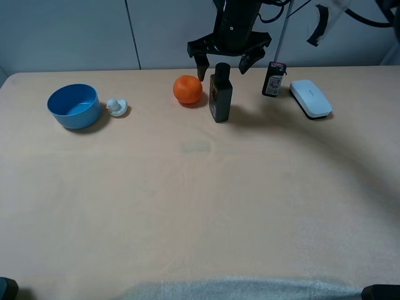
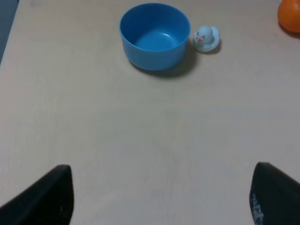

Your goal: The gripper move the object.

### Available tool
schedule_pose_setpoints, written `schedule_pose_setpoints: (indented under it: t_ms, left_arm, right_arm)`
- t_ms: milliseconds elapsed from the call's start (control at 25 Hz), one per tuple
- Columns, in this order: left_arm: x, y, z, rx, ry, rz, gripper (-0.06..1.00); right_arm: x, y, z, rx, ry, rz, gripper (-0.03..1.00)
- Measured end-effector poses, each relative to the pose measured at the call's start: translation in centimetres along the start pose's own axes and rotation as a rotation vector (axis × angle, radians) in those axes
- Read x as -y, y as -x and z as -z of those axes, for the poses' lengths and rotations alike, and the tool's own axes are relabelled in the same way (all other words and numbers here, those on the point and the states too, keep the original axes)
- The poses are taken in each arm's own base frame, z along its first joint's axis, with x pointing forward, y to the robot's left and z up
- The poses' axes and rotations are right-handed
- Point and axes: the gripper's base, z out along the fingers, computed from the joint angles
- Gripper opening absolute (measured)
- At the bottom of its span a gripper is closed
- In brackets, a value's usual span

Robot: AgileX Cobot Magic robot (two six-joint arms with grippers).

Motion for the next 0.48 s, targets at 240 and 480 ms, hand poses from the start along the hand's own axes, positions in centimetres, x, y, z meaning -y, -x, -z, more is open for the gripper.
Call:
schedule_pose_setpoints:
  t_ms: [240,480]
  left_arm:
    - [0.0,0.0,0.0,0.000,0.000,0.000,0.82]
    - [0.0,0.0,0.0,0.000,0.000,0.000,0.82]
  right_arm:
    - [-0.2,0.0,3.0,0.039,0.008,0.001,0.69]
    - [0.0,-0.3,8.4,0.131,-0.013,0.021,0.69]
